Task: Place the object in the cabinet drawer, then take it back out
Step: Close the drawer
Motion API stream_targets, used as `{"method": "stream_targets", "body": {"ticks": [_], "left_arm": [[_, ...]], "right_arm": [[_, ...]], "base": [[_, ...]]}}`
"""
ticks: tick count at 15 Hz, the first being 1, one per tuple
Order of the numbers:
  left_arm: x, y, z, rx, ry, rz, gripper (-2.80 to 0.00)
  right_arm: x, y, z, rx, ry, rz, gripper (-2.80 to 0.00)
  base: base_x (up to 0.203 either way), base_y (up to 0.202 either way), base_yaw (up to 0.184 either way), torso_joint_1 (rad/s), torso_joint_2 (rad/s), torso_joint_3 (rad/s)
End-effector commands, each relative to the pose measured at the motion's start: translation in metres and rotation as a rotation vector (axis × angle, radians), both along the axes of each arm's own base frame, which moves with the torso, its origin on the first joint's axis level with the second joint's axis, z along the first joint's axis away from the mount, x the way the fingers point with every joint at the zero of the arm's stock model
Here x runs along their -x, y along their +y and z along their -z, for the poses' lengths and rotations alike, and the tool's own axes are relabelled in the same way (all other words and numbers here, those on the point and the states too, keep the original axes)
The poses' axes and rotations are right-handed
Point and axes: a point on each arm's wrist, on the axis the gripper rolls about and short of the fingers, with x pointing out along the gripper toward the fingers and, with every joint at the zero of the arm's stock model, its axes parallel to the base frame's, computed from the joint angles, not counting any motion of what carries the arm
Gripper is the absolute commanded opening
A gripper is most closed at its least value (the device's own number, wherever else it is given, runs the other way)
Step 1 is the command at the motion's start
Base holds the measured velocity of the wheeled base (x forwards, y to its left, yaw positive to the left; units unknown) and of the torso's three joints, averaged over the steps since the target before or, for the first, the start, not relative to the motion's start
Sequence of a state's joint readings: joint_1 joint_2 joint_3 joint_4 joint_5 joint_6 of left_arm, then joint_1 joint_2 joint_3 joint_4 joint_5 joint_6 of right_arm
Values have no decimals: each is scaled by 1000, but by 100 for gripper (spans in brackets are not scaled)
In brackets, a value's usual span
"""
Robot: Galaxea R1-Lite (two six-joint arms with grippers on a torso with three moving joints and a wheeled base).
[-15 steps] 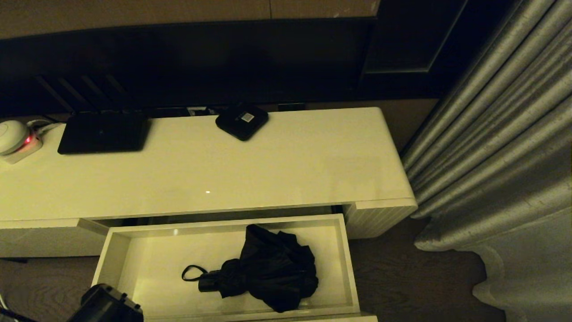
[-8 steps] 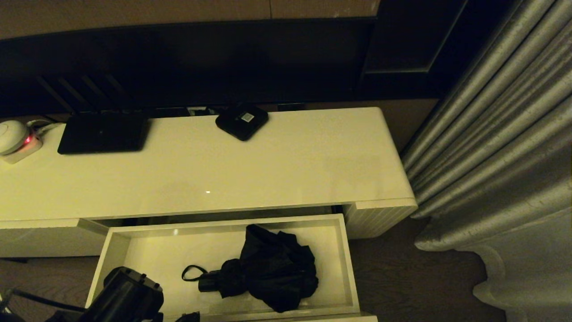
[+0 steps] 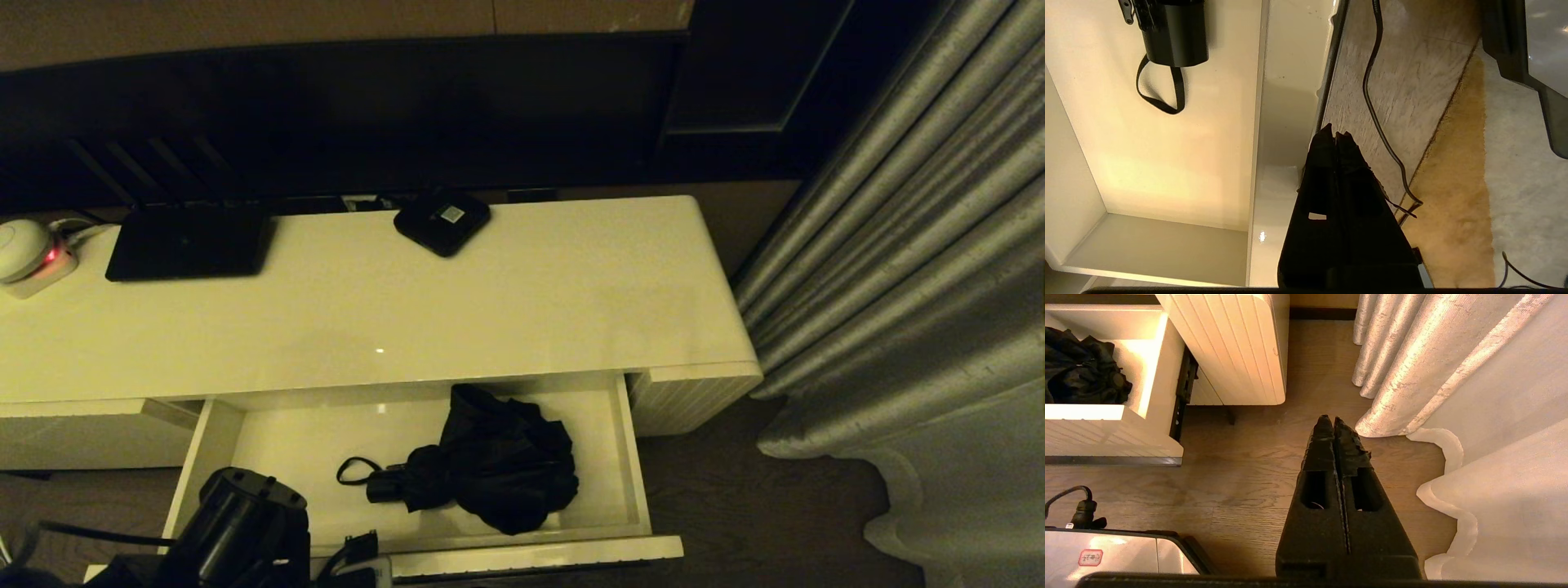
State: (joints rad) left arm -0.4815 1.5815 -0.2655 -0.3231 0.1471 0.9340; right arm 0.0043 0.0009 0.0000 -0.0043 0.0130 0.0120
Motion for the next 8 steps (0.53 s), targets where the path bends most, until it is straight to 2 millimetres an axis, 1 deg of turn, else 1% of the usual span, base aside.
{"method": "stream_targets", "body": {"ticks": [1,3,4,8], "left_arm": [[-4,-2,-2,13,-50,-2,-280],[-9,-4,-6,14,-108,-21,-280],[-9,-4,-6,14,-110,-22,-280],[-23,-10,-7,29,-197,-47,-280]], "right_arm": [[0,0,0,0,0,-1,-280],[0,0,0,0,0,-1,-280],[0,0,0,0,0,-1,-280],[0,0,0,0,0,-1,-280]], "base": [[0,0,0,0,0,0],[0,0,0,0,0,0],[0,0,0,0,0,0],[0,0,0,0,0,0]]}}
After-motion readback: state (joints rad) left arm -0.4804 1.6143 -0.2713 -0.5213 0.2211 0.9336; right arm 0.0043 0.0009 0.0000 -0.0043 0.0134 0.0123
